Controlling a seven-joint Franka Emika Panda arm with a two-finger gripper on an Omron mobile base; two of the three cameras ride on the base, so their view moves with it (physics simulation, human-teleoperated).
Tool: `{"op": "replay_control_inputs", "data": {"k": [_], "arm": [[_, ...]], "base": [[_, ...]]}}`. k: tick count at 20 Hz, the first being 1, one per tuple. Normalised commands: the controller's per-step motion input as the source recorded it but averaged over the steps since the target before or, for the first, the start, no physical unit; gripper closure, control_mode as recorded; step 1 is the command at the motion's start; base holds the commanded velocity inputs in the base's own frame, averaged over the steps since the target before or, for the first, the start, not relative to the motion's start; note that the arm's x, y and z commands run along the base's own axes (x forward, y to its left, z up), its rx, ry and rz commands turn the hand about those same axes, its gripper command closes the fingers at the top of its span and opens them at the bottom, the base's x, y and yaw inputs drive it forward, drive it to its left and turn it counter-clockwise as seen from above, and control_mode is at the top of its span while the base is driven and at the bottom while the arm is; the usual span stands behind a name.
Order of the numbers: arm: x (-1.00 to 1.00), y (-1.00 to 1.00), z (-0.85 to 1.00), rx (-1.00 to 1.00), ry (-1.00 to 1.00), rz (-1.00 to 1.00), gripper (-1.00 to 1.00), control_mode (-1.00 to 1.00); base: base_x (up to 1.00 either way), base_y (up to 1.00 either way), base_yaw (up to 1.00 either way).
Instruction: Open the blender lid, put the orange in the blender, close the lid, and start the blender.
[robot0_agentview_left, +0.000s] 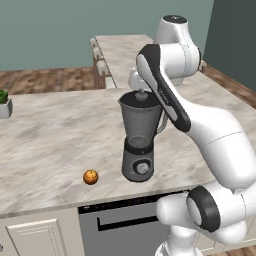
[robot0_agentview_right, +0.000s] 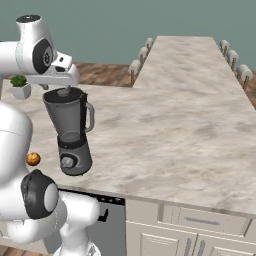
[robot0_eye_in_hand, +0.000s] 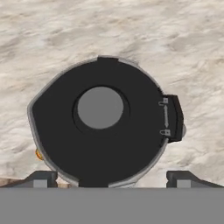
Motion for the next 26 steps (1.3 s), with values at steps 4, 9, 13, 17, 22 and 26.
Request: {"op": "replay_control_inputs", "data": {"k": [4, 9, 13, 17, 22, 26], "arm": [[0.04, 0.02, -0.33, -0.02, 0.05, 0.0, -1.0, -1.0], [0.08, 0.18, -0.43, -0.05, 0.05, 0.0, -1.0, -1.0], [0.18, 0.15, -0.23, 0.0, 0.03, 0.0, -1.0, -1.0], [0.12, 0.02, -0.09, 0.0, 0.0, 0.0, -1.0, -1.0], [0.12, 0.0, -0.01, 0.0, 0.0, 0.0, -1.0, -1.0], [0.28, 0.0, 0.0, 0.0, 0.0, 0.0, -1.0, -1.0]], "base": [[0.0, 0.0, 0.0], [0.0, 0.0, 0.0], [0.0, 0.0, 0.0], [0.0, 0.0, 0.0], [0.0, 0.0, 0.0], [0.0, 0.0, 0.0]]}}
